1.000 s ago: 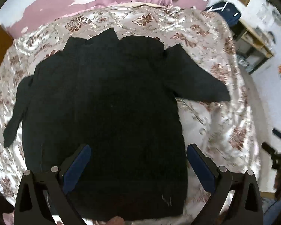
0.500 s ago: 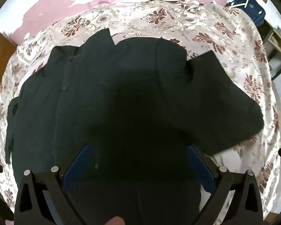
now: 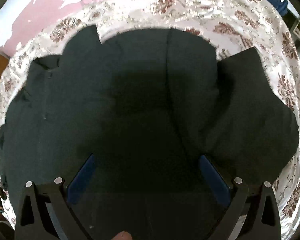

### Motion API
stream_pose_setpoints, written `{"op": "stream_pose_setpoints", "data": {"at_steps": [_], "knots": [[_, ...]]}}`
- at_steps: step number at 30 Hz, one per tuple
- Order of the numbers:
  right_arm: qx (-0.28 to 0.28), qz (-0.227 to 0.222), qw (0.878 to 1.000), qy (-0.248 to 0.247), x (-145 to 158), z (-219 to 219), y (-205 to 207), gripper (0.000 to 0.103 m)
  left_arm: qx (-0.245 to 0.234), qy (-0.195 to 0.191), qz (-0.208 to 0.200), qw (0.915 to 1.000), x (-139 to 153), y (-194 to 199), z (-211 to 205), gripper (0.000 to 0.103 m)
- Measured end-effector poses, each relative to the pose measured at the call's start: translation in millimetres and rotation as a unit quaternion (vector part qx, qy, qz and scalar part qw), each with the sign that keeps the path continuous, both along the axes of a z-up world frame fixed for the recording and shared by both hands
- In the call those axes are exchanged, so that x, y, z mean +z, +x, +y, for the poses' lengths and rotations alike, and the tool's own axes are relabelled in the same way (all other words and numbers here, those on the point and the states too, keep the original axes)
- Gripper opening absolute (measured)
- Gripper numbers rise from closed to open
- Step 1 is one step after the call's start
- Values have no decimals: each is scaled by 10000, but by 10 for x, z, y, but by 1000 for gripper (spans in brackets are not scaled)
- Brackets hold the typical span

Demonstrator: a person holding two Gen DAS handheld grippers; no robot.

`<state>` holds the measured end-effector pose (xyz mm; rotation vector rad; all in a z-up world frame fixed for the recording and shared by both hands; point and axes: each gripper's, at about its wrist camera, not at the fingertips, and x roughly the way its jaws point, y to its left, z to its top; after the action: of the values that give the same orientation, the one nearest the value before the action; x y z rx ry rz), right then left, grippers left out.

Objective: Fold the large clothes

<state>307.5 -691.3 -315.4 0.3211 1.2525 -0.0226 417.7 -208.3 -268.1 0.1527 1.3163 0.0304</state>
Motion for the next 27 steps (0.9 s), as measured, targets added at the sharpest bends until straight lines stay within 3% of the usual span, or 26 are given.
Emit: {"op": "stream_pose_setpoints", "data": {"at_steps": [7, 12, 17, 18, 19, 22, 24, 27], "knots": [[-237, 153, 9987, 434, -352, -389, 238, 100, 180, -84, 166, 9997, -231, 74, 38, 103], [-243, 334, 9924, 1160, -702, -469, 434, 63, 134, -66, 137, 9998, -260, 111, 14, 103], [-349, 313, 9808, 1893, -906, -488, 488, 63, 84, -82, 98, 9999, -261, 90, 28, 103], [-396, 241, 9777, 2050, -909, -512, 489, 59, 86, -92, 94, 9999, -260, 80, 30, 103], [-404, 151, 9764, 2116, -884, -524, 485, 53, 82, -93, 92, 9999, -258, 84, 28, 103], [-62, -159, 9686, 2482, -734, -474, 463, 52, 54, -86, 84, 9999, -271, 90, 47, 103], [239, 132, 9728, 2299, -776, -367, 473, 52, 67, -84, 77, 9999, -279, 101, 51, 103], [312, 480, 9612, 2698, -910, -241, 496, 53, 99, -51, 65, 9999, -288, 76, 28, 103]]}}
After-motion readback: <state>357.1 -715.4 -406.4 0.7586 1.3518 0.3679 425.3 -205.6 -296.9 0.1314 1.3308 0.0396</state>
